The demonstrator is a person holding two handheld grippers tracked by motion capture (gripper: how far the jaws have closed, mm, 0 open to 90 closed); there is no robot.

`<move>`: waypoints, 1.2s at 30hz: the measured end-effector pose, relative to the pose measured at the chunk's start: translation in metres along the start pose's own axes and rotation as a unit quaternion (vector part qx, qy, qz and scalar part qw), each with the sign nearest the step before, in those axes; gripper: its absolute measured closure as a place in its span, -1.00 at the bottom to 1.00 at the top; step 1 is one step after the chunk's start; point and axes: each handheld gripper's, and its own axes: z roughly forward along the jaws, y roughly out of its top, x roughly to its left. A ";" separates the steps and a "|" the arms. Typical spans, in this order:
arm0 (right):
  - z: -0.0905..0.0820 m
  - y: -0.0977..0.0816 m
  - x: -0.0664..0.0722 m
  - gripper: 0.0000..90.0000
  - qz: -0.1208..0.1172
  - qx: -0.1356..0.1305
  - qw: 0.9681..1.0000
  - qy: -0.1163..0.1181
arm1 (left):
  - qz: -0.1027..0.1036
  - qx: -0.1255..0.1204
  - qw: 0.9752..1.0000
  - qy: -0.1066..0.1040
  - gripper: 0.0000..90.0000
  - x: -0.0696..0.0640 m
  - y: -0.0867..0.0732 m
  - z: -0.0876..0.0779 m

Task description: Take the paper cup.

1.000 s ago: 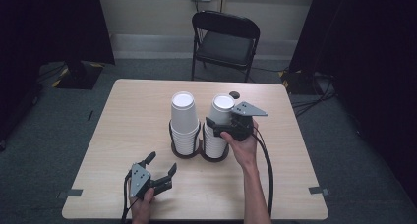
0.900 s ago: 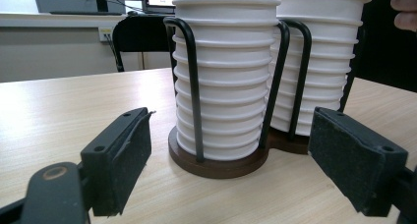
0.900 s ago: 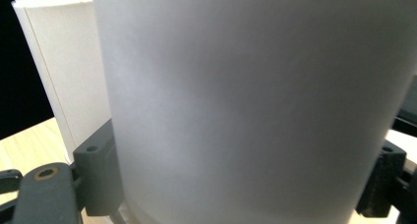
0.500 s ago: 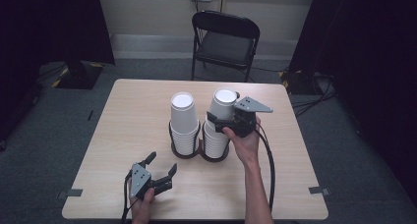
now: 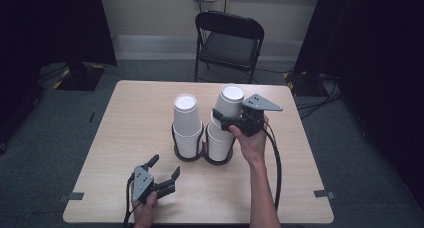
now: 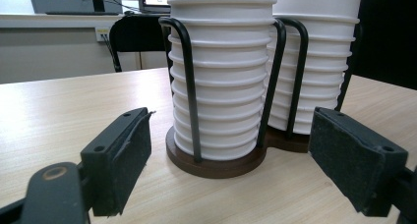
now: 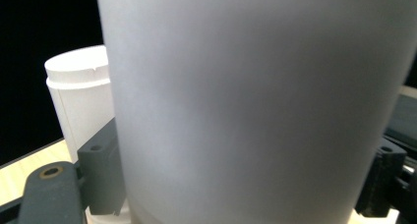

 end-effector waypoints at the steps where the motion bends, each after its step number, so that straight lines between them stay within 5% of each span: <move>1: -0.001 0.003 0.000 -0.65 0.001 -0.006 1.000 -0.001 | -0.001 0.000 1.000 0.000 -0.64 0.000 0.000 0.000; 36: -0.018 0.036 -0.005 -0.65 0.009 -0.040 0.999 -0.013 | 0.003 0.006 1.000 -0.004 -0.49 0.001 0.001 0.001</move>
